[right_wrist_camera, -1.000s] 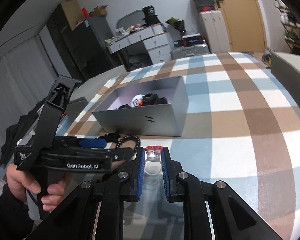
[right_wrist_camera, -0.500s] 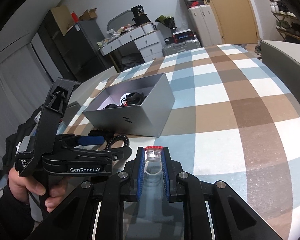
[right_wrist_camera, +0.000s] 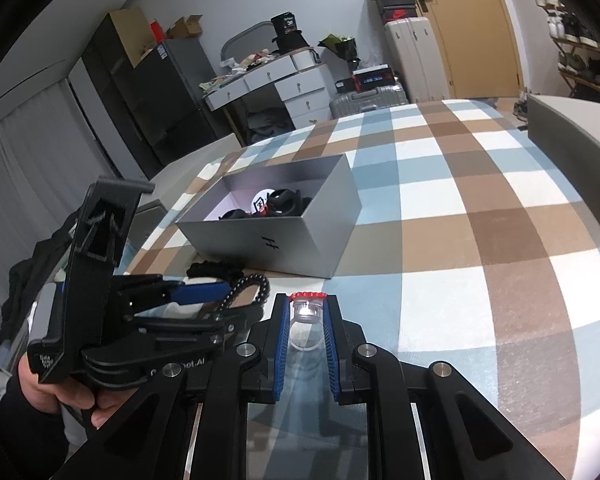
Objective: Organize jewelry
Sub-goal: 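Grasp the black coil hair tie with the left gripper, then carry coil tie and red-clear clip into the grey box and open both grippers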
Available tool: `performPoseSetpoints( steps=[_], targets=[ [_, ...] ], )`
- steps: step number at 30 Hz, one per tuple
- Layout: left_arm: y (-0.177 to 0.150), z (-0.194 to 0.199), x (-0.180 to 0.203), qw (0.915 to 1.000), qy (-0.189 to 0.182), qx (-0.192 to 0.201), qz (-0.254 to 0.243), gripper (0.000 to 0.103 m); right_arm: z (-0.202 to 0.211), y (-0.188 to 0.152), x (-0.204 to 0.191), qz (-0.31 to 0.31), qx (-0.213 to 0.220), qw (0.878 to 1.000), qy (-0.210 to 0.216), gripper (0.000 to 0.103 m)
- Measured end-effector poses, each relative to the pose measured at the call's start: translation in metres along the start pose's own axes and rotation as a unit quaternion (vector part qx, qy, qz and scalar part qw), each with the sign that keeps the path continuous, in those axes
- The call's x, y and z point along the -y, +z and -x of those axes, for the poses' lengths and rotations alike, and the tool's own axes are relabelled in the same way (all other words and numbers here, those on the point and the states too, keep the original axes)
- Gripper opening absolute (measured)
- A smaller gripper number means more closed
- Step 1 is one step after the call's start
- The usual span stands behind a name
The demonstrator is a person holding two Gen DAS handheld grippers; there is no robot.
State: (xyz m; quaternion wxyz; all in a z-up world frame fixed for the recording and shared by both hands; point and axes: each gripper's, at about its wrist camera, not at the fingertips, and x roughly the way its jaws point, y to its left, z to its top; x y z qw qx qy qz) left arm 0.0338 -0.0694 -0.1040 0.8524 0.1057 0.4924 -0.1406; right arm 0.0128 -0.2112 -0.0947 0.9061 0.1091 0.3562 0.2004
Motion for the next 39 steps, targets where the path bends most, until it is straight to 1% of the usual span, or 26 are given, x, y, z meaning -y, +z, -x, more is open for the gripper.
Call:
performPoseSetpoints(
  steps=[2, 4, 5, 7, 11, 15, 18, 20, 24, 30, 34, 39],
  targets=[
    [-0.002, 0.001, 0.001, 0.9998, 0.008, 0.008, -0.014, 0.039, 0.0, 0.002, -0.001, 0.003, 0.001, 1.0, -0.003, 0.016],
    [-0.005, 0.002, -0.002, 0.9999, -0.005, 0.008, -0.011, 0.037, -0.001, 0.002, -0.003, 0.006, -0.001, 1.0, -0.007, 0.016],
    [-0.006, 0.004, -0.005, 0.9998, -0.015, 0.009, -0.006, 0.037, -0.001, 0.002, -0.005, 0.008, -0.002, 1.0, -0.009, 0.016],
    [-0.009, 0.008, -0.009, 0.9997, -0.016, 0.017, -0.002, 0.037, -0.001, 0.003, -0.008, 0.01, -0.004, 1.0, -0.012, 0.016],
    [-0.014, 0.02, -0.019, 0.9986, -0.038, 0.034, 0.014, 0.037, -0.004, 0.005, -0.015, 0.018, -0.008, 1.0, -0.013, 0.016],
    [-0.017, 0.039, -0.029, 0.9968, -0.037, 0.066, 0.027, 0.037, -0.008, 0.009, -0.024, 0.025, -0.009, 1.0, -0.006, 0.016],
    [-0.017, 0.052, -0.041, 0.9942, -0.041, 0.087, 0.047, 0.037, -0.011, 0.013, -0.032, 0.033, -0.008, 0.999, 0.004, 0.016],
    [-0.014, 0.059, -0.05, 0.9917, -0.039, 0.104, 0.064, 0.037, -0.012, 0.015, -0.038, 0.038, -0.007, 0.999, 0.012, 0.016],
    [-0.008, 0.065, -0.067, 0.9861, -0.048, 0.128, 0.095, 0.037, -0.014, 0.021, -0.046, 0.053, 0.004, 0.998, 0.021, 0.016],
    [0.005, 0.069, -0.078, 0.9818, -0.038, 0.157, 0.099, 0.037, -0.023, 0.039, -0.042, 0.047, 0.015, 0.998, 0.029, 0.016],
    [0.017, 0.067, -0.082, 0.9803, -0.04, 0.169, 0.094, 0.037, -0.031, 0.055, -0.037, 0.038, 0.026, 0.998, 0.035, 0.016],
    [0.032, 0.059, -0.079, 0.9787, -0.061, 0.177, 0.085, 0.037, -0.039, 0.071, -0.034, 0.039, 0.038, 0.998, 0.04, 0.016]
  ],
)
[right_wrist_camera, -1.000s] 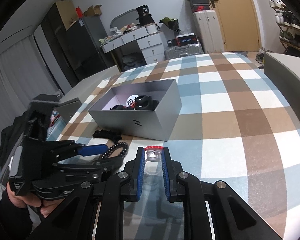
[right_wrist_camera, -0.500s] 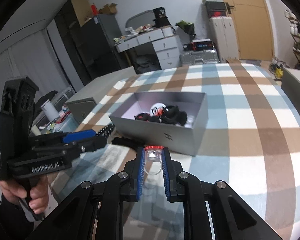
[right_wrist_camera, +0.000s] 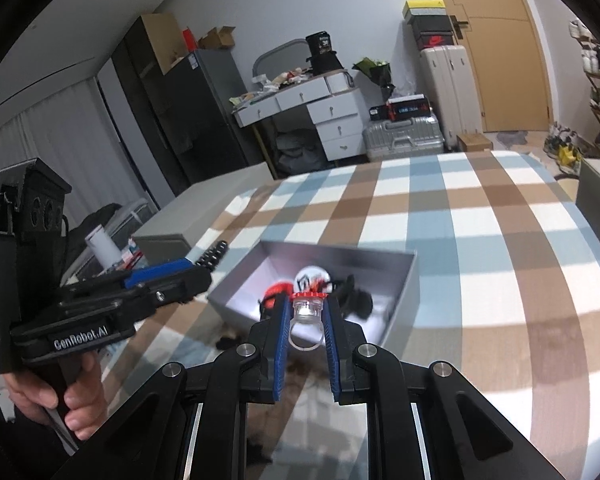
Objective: Organize jewelry
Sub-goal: 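Carry coil tie and red-clear clip into the grey box and open both grippers, then withdraw both grippers from the box back over the table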
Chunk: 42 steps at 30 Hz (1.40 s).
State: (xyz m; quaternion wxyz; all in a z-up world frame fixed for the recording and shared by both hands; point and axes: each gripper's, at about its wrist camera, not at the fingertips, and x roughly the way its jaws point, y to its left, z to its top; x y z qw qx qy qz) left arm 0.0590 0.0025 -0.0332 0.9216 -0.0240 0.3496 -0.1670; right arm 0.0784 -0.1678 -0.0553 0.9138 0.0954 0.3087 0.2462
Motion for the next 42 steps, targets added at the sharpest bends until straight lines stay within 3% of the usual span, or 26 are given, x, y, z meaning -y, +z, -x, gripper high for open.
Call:
performPoseSetpoints(
  steps=[11, 24, 28, 31, 33, 35, 40, 42],
  targets=[
    [0.009, -0.031, 0.011, 0.9993, -0.026, -0.025, -0.01, 0.037, -0.024, 0.021, 0.013, 0.001, 0.004, 1.0, -0.002, 0.016],
    [0.009, -0.047, 0.012, 0.9981, -0.033, -0.049, -0.014, 0.037, -0.047, 0.021, 0.021, 0.0, -0.015, 1.0, -0.008, 0.018],
    [0.01, -0.05, 0.012, 0.998, -0.024, -0.057, -0.011, 0.049, -0.044, 0.021, 0.024, -0.012, -0.008, 1.0, -0.008, 0.018],
    [0.011, -0.046, 0.007, 0.998, -0.037, -0.051, 0.007, 0.053, -0.034, 0.022, 0.025, -0.014, 0.006, 1.0, -0.012, 0.03],
    [0.011, -0.043, 0.006, 0.9979, -0.04, -0.048, 0.011, 0.056, -0.029, 0.022, 0.026, -0.017, 0.014, 1.0, -0.013, 0.055],
    [0.01, -0.039, 0.006, 0.9985, -0.029, -0.045, 0.009, 0.063, -0.024, 0.021, 0.028, -0.024, 0.021, 0.999, -0.012, 0.059],
    [0.005, -0.026, 0.003, 0.9988, -0.017, -0.041, 0.019, 0.064, -0.013, 0.02, 0.03, -0.037, 0.028, 0.999, -0.014, 0.064],
    [0.002, -0.022, 0.002, 0.9988, -0.013, -0.043, 0.02, 0.064, -0.008, 0.018, 0.03, -0.038, 0.031, 0.999, -0.018, 0.077]
  ],
)
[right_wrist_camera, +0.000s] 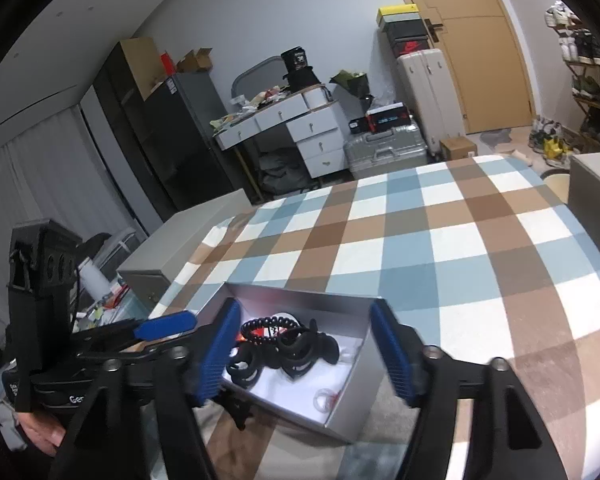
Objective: Organize jewelry
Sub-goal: 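Withdraw both grippers from the box back over the table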
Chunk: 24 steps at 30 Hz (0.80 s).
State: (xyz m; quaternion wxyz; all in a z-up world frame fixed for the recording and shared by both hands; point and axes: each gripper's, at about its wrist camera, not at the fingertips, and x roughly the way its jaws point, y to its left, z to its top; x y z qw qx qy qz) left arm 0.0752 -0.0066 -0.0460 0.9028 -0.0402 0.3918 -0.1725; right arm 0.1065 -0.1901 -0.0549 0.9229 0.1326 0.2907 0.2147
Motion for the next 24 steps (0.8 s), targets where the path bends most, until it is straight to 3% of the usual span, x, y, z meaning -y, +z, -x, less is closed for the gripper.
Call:
performPoseSetpoints(
  steps=[6, 15, 24],
  targets=[
    [-0.016, 0.01, -0.002, 1.0, 0.002, -0.007, 0.004, 0.064, 0.016, -0.006, -0.001, -0.001, 0.01, 1.0, -0.014, 0.083],
    [-0.043, 0.025, 0.004, 0.9983, -0.054, -0.021, 0.008, 0.064, 0.039, -0.017, -0.004, -0.002, 0.014, 1.0, -0.028, 0.089],
    [-0.076, 0.02, 0.023, 0.9954, -0.07, -0.064, -0.015, 0.064, 0.049, -0.052, -0.006, -0.021, -0.001, 0.999, -0.03, 0.098]
  ],
)
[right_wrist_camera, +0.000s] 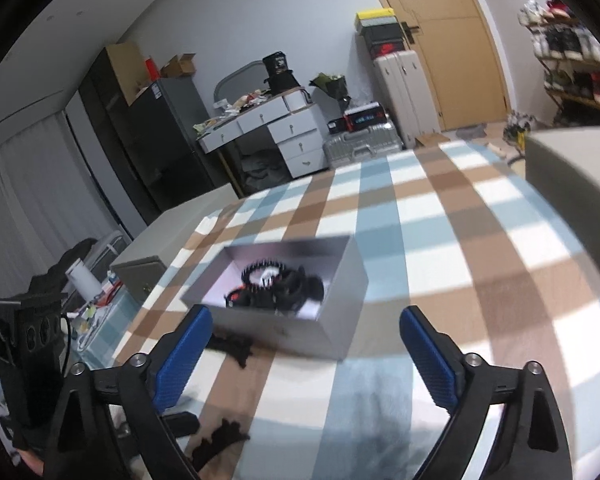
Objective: Organize jewelry
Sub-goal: 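Withdraw both grippers from the box back over the table, then grasp the black comb-shaped hair piece with the left gripper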
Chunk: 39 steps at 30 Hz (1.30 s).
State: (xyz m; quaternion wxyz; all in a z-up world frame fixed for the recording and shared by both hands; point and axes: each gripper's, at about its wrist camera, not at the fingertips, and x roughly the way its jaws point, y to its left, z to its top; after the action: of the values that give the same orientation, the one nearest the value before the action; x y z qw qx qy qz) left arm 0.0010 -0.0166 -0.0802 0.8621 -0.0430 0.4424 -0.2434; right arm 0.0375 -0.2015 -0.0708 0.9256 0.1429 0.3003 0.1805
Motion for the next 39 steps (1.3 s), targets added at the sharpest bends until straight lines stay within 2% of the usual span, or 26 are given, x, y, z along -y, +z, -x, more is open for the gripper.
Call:
performPoseSetpoints(
  steps=[8, 19, 21, 26, 27, 28, 34, 39],
  targets=[
    [-0.025, -0.008, 0.013, 0.9978, 0.041, -0.034, -0.039, 0.064, -0.002, -0.026, 0.01, -0.006, -0.03, 0.999, -0.018, 0.098],
    [-0.032, -0.013, 0.013, 0.9979, 0.033, -0.043, -0.036, 0.063, 0.0, -0.035, 0.018, -0.017, -0.04, 0.999, -0.021, 0.098],
    [-0.031, -0.014, 0.015, 0.9973, 0.043, -0.043, -0.041, 0.057, 0.0, -0.037, 0.019, -0.018, -0.042, 0.999, -0.021, 0.098],
    [-0.032, -0.017, 0.02, 0.9927, 0.09, -0.054, -0.059, 0.031, 0.0, -0.038, 0.018, -0.017, -0.045, 0.999, -0.019, 0.098],
    [-0.032, -0.017, 0.021, 0.992, 0.096, -0.055, -0.061, 0.02, 0.0, -0.038, 0.017, -0.015, -0.046, 0.999, -0.019, 0.098],
    [-0.032, -0.016, 0.02, 0.9921, 0.094, -0.056, -0.061, 0.013, 0.001, -0.037, 0.015, -0.013, -0.046, 0.999, -0.019, 0.098],
    [-0.038, -0.009, 0.013, 0.9947, 0.087, -0.038, -0.039, 0.013, -0.003, -0.038, 0.005, 0.007, -0.06, 0.998, -0.006, 0.098],
    [-0.036, 0.01, -0.003, 0.9943, 0.103, -0.013, -0.023, 0.013, -0.019, -0.039, -0.012, 0.023, -0.085, 0.996, 0.017, 0.098]
  ],
)
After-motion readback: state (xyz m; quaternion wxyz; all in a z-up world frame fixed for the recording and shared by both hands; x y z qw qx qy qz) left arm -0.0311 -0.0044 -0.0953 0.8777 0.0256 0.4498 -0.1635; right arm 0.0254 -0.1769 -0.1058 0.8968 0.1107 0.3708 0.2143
